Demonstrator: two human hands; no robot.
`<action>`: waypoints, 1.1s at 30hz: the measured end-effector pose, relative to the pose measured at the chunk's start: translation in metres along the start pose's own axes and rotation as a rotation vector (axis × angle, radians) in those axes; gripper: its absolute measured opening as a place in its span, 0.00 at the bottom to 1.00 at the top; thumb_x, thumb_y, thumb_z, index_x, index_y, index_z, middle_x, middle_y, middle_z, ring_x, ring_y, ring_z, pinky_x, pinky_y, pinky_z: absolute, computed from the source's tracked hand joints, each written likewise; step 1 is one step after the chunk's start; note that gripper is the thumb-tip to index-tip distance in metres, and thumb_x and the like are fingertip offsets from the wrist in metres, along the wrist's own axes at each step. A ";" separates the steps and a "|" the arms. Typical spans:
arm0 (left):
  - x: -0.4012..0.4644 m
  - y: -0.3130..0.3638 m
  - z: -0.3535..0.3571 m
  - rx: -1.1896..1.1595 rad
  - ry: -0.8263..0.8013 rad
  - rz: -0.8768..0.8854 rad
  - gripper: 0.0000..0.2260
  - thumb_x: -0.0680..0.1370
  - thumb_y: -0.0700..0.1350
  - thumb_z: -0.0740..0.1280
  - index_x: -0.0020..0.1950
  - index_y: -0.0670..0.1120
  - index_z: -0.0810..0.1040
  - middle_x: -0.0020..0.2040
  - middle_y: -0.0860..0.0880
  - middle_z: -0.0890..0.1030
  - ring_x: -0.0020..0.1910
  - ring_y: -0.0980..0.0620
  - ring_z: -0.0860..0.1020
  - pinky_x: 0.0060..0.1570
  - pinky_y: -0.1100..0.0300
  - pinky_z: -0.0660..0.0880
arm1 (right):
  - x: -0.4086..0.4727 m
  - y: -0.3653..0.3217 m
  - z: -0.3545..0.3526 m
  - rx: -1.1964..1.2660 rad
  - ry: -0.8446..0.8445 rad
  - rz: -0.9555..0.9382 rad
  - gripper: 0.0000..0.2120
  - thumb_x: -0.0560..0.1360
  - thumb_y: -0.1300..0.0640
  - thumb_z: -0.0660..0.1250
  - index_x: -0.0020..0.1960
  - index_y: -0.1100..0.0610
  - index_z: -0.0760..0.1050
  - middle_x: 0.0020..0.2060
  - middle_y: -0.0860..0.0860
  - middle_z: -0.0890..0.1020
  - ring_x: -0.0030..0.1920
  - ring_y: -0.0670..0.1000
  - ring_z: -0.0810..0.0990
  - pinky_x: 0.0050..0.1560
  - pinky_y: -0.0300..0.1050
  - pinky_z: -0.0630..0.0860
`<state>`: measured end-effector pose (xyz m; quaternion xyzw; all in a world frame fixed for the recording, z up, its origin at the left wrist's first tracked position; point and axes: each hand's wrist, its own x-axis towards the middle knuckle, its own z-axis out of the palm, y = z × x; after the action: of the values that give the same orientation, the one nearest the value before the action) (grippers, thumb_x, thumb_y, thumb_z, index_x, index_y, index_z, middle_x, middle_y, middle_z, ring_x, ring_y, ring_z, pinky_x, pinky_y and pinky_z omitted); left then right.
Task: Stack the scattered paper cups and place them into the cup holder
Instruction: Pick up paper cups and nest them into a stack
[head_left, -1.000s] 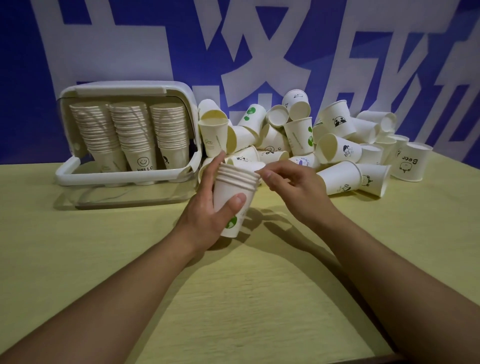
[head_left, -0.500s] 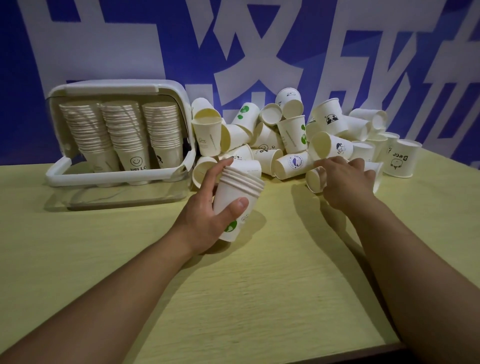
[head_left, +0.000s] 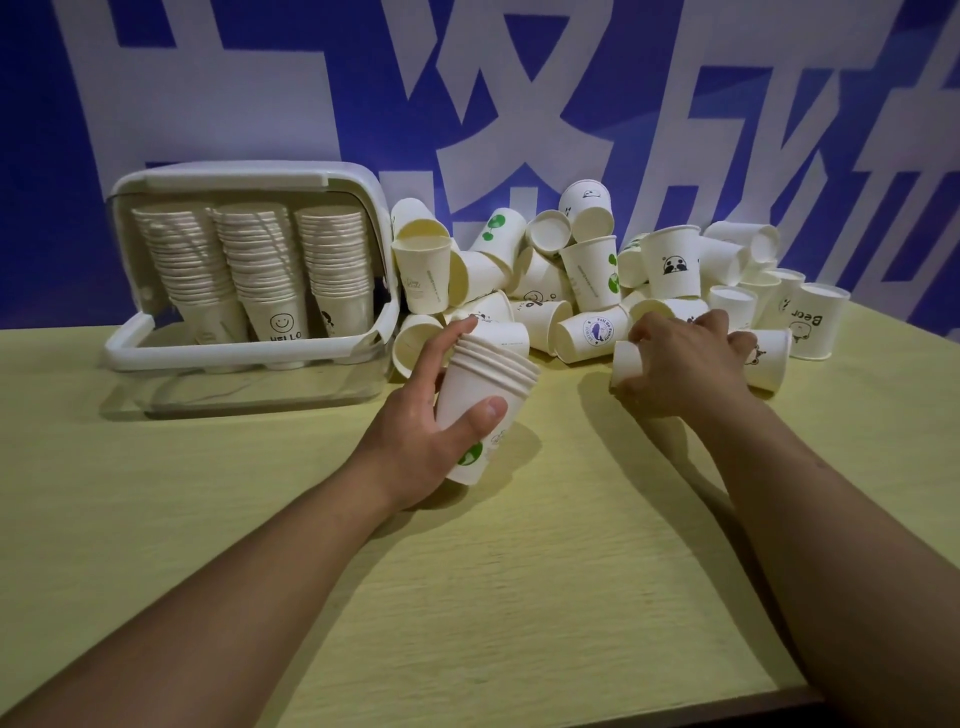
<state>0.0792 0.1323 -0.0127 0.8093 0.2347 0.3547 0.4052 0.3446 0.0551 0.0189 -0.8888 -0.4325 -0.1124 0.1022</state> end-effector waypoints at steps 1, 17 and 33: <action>0.000 0.000 0.000 -0.001 0.001 0.000 0.33 0.66 0.69 0.66 0.69 0.77 0.58 0.56 0.57 0.80 0.48 0.59 0.81 0.49 0.55 0.81 | -0.001 -0.003 -0.001 0.032 0.011 -0.007 0.30 0.68 0.43 0.77 0.66 0.46 0.70 0.61 0.51 0.76 0.63 0.59 0.65 0.62 0.60 0.62; -0.002 0.003 0.002 -0.062 -0.163 0.003 0.36 0.67 0.67 0.69 0.71 0.80 0.55 0.69 0.65 0.71 0.61 0.67 0.76 0.62 0.54 0.77 | -0.036 -0.047 -0.008 1.281 0.202 -0.382 0.25 0.71 0.54 0.76 0.61 0.43 0.67 0.55 0.46 0.73 0.56 0.54 0.80 0.45 0.50 0.84; 0.003 -0.003 0.003 -0.108 -0.004 0.041 0.39 0.69 0.67 0.67 0.71 0.79 0.44 0.69 0.70 0.67 0.63 0.65 0.75 0.60 0.56 0.76 | -0.045 -0.075 0.002 1.408 -0.002 -0.393 0.12 0.75 0.48 0.68 0.58 0.45 0.81 0.53 0.53 0.78 0.55 0.56 0.80 0.57 0.56 0.80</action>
<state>0.0835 0.1342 -0.0153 0.7916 0.1976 0.3736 0.4414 0.2586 0.0673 0.0103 -0.5185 -0.5538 0.1771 0.6270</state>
